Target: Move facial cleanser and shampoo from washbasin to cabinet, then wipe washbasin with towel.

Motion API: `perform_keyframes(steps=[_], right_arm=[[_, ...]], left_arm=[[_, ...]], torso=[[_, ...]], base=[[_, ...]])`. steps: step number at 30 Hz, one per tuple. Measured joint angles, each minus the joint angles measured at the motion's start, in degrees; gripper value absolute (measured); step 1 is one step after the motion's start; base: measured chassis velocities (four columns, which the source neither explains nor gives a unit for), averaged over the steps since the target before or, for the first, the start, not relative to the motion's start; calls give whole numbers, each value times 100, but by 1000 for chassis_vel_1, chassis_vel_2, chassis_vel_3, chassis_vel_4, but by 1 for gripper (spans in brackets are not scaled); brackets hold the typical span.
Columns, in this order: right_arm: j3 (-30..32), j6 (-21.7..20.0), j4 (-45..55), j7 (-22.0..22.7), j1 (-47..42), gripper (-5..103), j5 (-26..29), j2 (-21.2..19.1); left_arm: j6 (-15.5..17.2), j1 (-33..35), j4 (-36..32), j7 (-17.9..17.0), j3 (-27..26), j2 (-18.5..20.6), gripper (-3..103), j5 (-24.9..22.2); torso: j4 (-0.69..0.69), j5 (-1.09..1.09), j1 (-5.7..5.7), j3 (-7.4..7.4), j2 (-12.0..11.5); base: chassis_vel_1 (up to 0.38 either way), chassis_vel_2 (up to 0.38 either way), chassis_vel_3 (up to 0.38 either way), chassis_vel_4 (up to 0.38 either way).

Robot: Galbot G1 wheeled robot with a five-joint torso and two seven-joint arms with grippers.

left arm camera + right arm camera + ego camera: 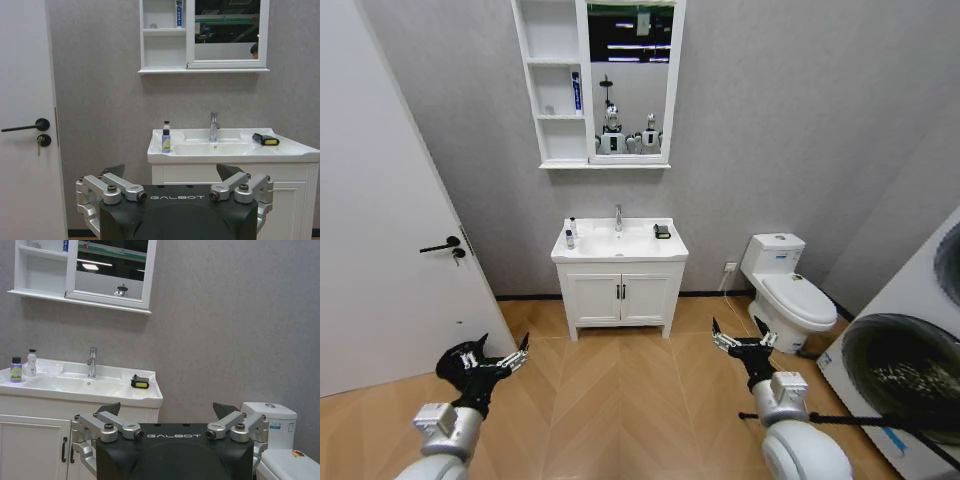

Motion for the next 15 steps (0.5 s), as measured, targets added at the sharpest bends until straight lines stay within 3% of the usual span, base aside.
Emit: perform_keyframes(steps=[15], right_arm=[[5, -36, -43, -77, 55, 100, -4, -36]], left_arm=[[-5, 2, 5, -11, 88, -121, 100, 167]], torso=[[0, 0, 0, 0, 0]], base=[[0, 0, 0, 0]])
